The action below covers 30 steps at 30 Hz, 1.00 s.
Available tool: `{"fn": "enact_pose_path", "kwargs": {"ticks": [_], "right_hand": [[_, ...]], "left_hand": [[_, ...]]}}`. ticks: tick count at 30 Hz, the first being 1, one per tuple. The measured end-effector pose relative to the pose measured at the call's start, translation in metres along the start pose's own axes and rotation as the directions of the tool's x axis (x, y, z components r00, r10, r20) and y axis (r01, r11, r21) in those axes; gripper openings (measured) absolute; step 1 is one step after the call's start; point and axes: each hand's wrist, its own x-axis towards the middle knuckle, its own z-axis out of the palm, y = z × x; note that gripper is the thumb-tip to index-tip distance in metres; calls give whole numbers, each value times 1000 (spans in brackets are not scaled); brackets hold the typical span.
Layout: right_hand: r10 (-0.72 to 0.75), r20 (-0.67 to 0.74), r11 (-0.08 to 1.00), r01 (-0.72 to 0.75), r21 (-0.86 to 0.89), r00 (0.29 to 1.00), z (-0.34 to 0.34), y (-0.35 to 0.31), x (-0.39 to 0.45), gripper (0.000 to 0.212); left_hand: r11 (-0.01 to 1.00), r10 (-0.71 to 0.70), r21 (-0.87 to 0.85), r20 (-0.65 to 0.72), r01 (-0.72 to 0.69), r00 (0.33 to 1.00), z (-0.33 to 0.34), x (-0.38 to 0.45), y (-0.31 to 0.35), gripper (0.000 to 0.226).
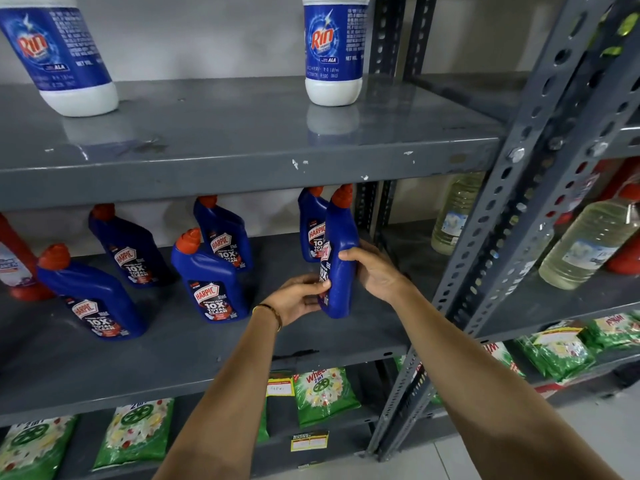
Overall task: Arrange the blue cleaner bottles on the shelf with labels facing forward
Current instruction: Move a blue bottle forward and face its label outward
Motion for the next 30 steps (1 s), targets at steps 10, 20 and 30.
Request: {"fn": "enact_pose_path", "kwargs": {"ticks": [10, 20, 30], "right_hand": [[-82, -94, 959, 52, -280, 992, -10, 6, 6, 51], [-29, -123, 970, -2, -244, 992, -21, 13, 12, 53], [135, -285, 959, -197, -202, 949, -30, 53, 6, 42]], "left_hand": [[907, 260, 419, -630, 38, 731, 20, 20, -16, 71], [863, 284, 501, -589, 66, 757, 13, 29, -18, 53], [859, 323, 511, -596, 37, 735, 14, 27, -35, 42]]}}
